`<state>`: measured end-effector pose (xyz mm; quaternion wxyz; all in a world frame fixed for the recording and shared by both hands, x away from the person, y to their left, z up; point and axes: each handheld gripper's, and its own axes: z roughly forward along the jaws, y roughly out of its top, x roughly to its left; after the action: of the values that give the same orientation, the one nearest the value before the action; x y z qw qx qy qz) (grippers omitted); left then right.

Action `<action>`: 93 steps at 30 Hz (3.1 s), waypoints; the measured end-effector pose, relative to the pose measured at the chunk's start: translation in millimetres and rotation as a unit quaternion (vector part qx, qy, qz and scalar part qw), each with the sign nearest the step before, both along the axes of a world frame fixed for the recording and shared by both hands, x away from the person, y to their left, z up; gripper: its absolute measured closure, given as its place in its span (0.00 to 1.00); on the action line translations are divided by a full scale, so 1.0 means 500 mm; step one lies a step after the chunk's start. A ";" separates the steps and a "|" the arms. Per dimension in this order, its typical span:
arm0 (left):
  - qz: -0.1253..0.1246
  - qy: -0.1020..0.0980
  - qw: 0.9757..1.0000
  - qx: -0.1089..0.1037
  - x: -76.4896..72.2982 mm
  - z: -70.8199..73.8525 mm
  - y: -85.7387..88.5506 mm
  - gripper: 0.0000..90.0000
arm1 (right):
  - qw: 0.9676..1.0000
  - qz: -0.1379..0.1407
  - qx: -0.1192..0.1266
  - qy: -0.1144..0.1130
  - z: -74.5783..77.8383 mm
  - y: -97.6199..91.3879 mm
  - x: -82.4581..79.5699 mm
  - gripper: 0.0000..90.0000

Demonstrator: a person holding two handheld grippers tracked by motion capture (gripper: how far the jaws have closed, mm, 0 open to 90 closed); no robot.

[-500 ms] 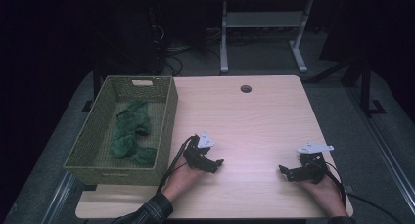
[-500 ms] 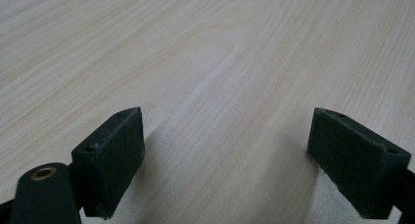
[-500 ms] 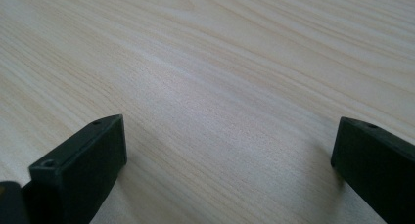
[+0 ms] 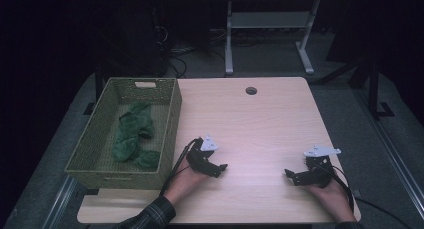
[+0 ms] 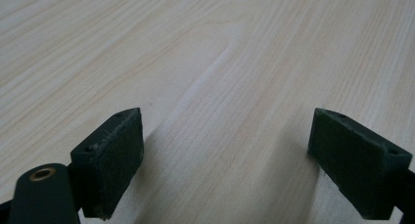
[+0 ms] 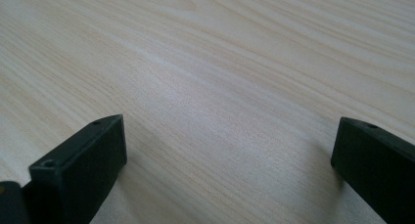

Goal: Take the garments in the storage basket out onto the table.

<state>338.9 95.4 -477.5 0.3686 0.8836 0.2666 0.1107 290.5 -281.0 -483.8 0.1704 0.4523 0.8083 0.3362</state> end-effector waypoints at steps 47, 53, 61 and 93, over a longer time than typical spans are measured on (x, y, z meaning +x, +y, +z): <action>-0.014 0.015 1.000 0.001 -0.006 0.052 0.027 0.15 | 1.000 0.005 0.000 -0.001 0.000 0.001 0.000 0.00; -0.014 0.020 1.000 0.000 -0.006 0.058 0.028 0.15 | 1.000 0.005 0.000 -0.001 0.000 0.001 0.000 0.00; -0.014 0.020 1.000 0.000 -0.007 0.076 0.029 0.15 | 1.000 0.005 0.001 -0.001 0.000 0.001 0.000 0.00; -0.029 0.024 0.999 -0.012 -0.008 0.154 0.030 0.15 | 1.000 0.006 0.000 -0.001 0.000 0.000 0.000 0.00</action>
<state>335.0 110.5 -400.7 0.3757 0.8890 0.2506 0.0755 290.4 -280.8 -483.8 0.1691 0.4473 0.8107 0.3377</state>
